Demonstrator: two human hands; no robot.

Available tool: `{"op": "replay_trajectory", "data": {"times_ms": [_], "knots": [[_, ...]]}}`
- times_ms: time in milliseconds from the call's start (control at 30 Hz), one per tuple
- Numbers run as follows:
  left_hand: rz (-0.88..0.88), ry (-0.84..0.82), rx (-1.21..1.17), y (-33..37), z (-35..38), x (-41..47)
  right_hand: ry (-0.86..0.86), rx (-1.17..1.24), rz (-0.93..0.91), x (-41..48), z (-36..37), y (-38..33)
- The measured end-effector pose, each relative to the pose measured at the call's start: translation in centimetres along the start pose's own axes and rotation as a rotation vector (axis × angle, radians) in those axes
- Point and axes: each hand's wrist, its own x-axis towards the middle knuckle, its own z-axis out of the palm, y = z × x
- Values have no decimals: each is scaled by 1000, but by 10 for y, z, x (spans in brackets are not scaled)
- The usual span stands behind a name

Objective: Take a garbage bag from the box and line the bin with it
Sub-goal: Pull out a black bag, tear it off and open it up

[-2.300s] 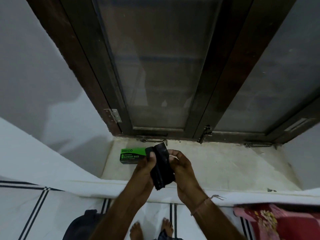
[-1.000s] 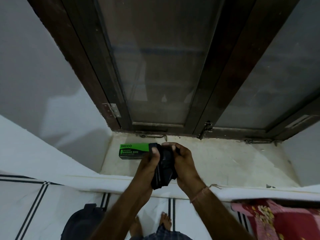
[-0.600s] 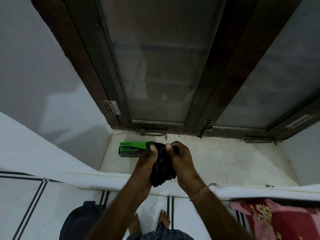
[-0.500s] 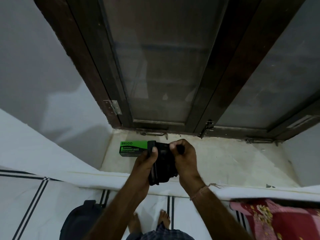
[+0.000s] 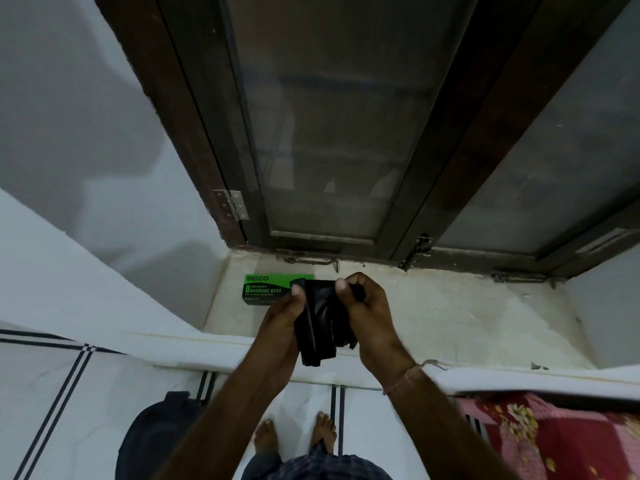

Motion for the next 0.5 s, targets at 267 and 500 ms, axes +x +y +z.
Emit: {"op": "replay_trajectory", "data": {"times_ms": [267,500], "knots": [[-16,18,23,11,-13,4,37,63,53,-5,32,-11],[-48,5,-38,27,-34,0,9,-112,21,-9,50,-14]]}}
